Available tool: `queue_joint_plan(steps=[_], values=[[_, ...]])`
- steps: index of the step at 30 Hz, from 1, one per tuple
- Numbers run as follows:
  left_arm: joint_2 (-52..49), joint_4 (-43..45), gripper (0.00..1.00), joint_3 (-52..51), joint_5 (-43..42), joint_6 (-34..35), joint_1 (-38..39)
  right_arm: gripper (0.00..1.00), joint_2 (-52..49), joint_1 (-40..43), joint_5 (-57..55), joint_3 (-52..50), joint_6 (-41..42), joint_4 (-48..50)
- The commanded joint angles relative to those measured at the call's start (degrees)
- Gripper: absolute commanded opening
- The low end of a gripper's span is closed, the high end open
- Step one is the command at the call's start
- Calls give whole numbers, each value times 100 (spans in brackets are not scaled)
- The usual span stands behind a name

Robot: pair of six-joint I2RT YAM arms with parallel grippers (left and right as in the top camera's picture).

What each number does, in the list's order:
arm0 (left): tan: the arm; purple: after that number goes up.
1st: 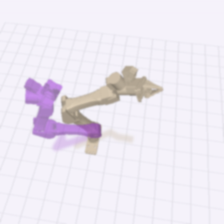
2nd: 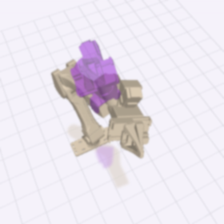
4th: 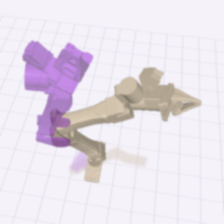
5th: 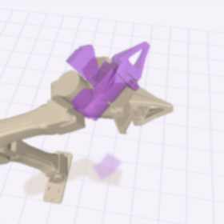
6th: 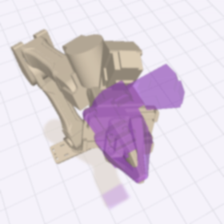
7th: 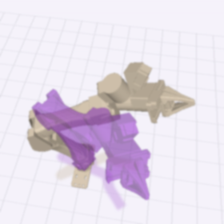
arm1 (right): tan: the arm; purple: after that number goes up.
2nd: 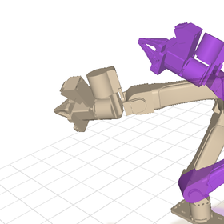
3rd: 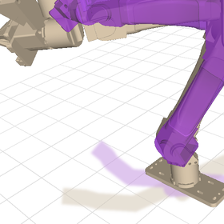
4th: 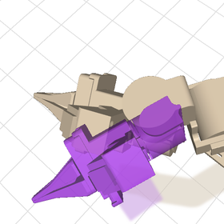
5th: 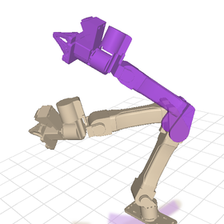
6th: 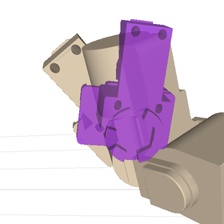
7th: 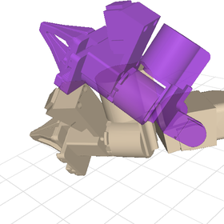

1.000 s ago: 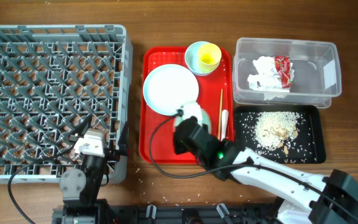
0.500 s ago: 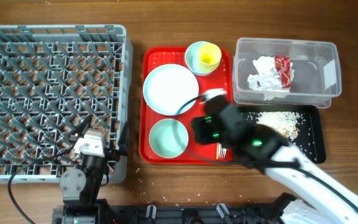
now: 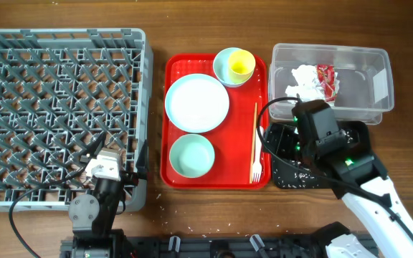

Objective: Sort waste into correct bins and load items into the dishwasher rack

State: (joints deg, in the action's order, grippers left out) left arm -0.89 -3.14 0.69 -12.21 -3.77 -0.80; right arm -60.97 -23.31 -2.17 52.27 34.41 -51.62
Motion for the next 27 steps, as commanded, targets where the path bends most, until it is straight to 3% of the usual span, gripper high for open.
queue_joint_plan(steps=[1, 7, 11, 13, 18, 24, 27], values=[[33, -11, 100, -35, 28, 33, 33, 99, -149, 26, -70, 66, 22, 13], [33, 7, 100, -35, 20, 39, 33, 100, -431, 26, -70, 66, 22, 15], [-28, 651, 100, 129, -166, 1115, 33, 100, -638, 26, -70, 66, 22, 17], [-74, 313, 100, 837, -166, 1663, 33, 100, -723, 26, -70, 66, 22, 17], [-1373, -2020, 100, 3851, -240, 1700, 33, 100, -892, 26, -70, 66, 24, 20], [-5248, -6658, 100, 9084, -686, 1574, 33, 100, -901, 26, -70, 66, 24, 59], [-6354, -7453, 100, 10238, -710, 1644, 33, 100, -901, 26, -70, 66, 22, 63]])
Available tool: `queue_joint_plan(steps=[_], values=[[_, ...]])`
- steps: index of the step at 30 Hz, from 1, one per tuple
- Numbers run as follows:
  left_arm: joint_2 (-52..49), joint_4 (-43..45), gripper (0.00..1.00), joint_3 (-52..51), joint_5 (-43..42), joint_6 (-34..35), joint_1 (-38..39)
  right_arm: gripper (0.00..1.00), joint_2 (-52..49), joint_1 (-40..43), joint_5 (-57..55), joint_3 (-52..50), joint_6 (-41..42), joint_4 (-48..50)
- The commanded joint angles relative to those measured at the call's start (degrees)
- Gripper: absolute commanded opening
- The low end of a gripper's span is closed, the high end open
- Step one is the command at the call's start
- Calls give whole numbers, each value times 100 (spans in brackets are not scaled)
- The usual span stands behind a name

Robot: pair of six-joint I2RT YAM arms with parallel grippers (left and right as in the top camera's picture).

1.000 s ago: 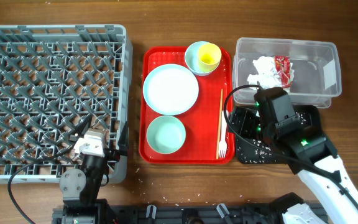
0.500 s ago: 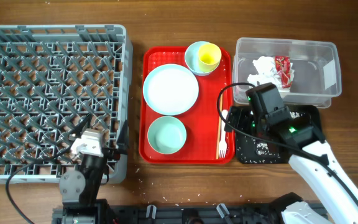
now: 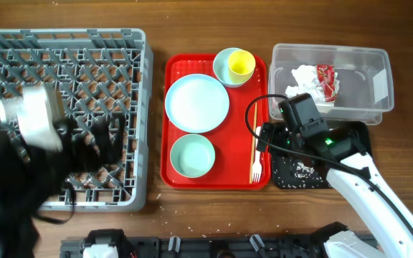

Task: Sort waste into correct bins and load items into the dishwasher rack
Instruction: 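Raise the left arm and move its gripper over the dish rack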

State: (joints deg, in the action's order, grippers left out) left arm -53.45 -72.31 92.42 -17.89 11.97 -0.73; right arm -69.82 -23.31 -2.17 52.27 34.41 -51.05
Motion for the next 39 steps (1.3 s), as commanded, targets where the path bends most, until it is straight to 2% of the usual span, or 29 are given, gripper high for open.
queue_joint_plan(steps=[1, 2, 3, 4, 6, 7, 10, 11, 12, 17, 23, 29, 30, 32, 39], values=[[-1318, -601, 100, 1228, -149, 68, 26, 100, -15, 26, -70, 66, 22, 7], [-1574, -573, 72, 1279, -223, 24, 26, 100, -15, 26, -70, 66, 22, 9], [-1762, -553, 20, 1279, -223, 33, 28, 100, -15, 26, -70, 66, 22, 13], [-2020, -586, 4, 1261, -225, 120, 68, 100, -15, 26, -70, 66, 24, 39], [-2481, -745, 4, 1255, -101, 109, 223, 100, -15, 26, -70, 66, 22, 94], [-2750, -811, 20, 1255, 46, 92, 339, 100, -15, 26, -70, 66, 22, 96], [-3508, -796, 41, 1255, 514, 26, 667, 100, -15, 26, -70, 66, 24, 96], [-3790, -791, 60, 1255, 713, 28, 754, 100, -15, 26, -70, 66, 24, 96], [-4002, -791, 63, 1255, 841, 28, 787, 100, -15, 26, -70, 66, 22, 96], [-5003, -822, 45, 1252, 1139, 26, 802, 100, -15, 26, -70, 66, 24, 96], [-5506, -778, 46, 1062, 1390, 52, 802, 100, -15, 26, -70, 66, 22, 96], [-5523, -199, 40, 245, 1478, 52, 802, 100, -15, 26, -70, 66, 24, 96], [-5523, -55, 38, 63, 1478, 55, 802, 100, -15, 26, -70, 66, 24, 96], [-5523, 337, 24, -343, 1475, 74, 802, 100, -15, 26, -70, 66, 24, 96], [-5523, 813, 11, -890, 1478, 70, 802, 100, -15, 26, -70, 66, 24, 96]])
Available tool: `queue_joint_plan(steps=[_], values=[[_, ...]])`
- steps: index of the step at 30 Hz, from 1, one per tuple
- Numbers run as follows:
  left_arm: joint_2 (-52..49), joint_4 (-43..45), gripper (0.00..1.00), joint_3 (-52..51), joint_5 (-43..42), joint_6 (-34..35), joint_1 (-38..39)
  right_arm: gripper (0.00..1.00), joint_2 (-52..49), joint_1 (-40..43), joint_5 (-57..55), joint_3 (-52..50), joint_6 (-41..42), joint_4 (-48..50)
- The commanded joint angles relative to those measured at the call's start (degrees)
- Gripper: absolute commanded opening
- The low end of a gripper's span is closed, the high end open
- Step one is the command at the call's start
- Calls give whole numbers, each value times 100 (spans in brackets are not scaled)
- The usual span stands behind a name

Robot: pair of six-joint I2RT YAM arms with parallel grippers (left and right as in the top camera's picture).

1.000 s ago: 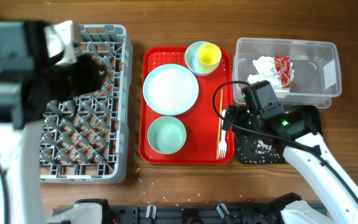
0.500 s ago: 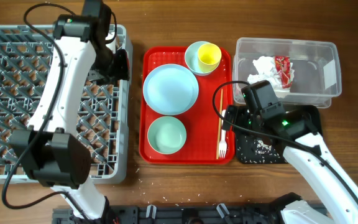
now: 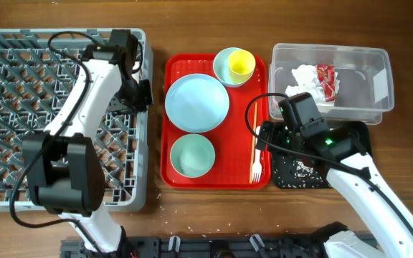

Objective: Sort waste into correct bins and load items into the dishwasher rack

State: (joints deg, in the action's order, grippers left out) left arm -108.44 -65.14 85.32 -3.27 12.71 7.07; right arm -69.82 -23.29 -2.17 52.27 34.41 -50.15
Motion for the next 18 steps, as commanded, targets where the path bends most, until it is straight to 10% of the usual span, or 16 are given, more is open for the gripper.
queue_joint_plan(steps=[1, 18], values=[[-24, 90, 11, -184, 15, -4, 22, 100, -15, 22, -70, 66, 24, 7], [-22, 780, 4, -186, 114, -1746, 557, 100, -15, 24, -70, 66, 22, 7]])
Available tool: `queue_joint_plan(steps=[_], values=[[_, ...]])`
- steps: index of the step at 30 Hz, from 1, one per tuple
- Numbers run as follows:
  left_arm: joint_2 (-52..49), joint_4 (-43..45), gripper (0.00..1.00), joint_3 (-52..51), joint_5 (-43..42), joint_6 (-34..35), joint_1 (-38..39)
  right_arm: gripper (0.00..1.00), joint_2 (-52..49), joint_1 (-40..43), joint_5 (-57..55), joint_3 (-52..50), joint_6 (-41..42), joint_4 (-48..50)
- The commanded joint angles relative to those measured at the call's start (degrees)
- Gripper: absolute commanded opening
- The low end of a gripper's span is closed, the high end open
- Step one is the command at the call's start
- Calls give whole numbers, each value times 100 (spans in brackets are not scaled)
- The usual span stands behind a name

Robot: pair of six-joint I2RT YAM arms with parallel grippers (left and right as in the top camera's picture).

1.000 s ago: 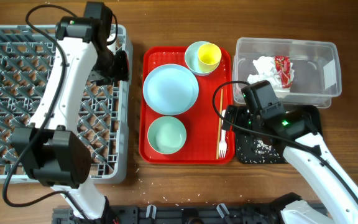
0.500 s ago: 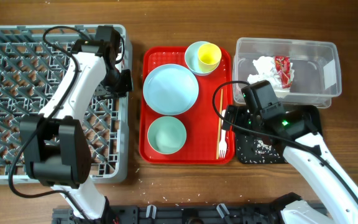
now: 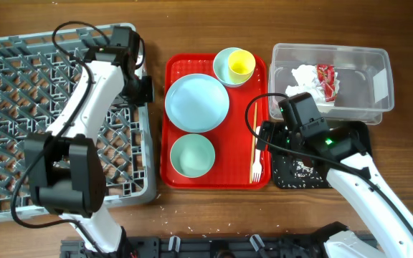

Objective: Sort waste into correct bins and load items into the dishwasher rack

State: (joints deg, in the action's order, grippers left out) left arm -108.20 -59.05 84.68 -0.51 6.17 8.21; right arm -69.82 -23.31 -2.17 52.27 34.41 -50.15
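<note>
The grey dish rack (image 3: 20, 143) fills the left side and sits slightly askew. My left gripper (image 3: 145, 90) is at its right rim, apparently shut on the rim. The red tray (image 3: 174, 179) holds a pale blue plate (image 3: 196, 102), a green bowl (image 3: 192, 155), a second bowl (image 3: 223, 69) with a yellow cup (image 3: 241, 64) in it, and a fork (image 3: 255, 168) along its right edge. My right gripper (image 3: 267, 135) hangs just right of the fork, over the left end of the black bin (image 3: 296, 175). Its dark fingers blend into the bin.
A clear plastic bin (image 3: 378, 79) at the back right holds crumpled white paper (image 3: 303, 79) and a red wrapper (image 3: 326, 77). The black bin has white crumbs in it. Small crumbs lie on the wood near the front edge.
The dish rack has turned a little: its near right corner now sits closer to the red tray and its left side has dropped. My left gripper stays at the right rim. The right arm is unchanged.
First my left arm was folded at the table's front edge and my right gripper was over the black bin. Then the left arm was a blur above the rack and the right gripper was nearer the fork. Later the left gripper was at the rack's right rim, and now the rack is askew.
</note>
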Motion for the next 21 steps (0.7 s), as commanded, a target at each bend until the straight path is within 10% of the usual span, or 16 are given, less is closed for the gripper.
queue_joint_plan(steps=[1, 21], values=[[-46, 205, 4, -122, -59, -1095, 516, 100, -15, 24, -70, 66, 22, 7], [-46, 470, 4, -122, 315, 459, 654, 100, -15, 24, -70, 66, 24, 7]])
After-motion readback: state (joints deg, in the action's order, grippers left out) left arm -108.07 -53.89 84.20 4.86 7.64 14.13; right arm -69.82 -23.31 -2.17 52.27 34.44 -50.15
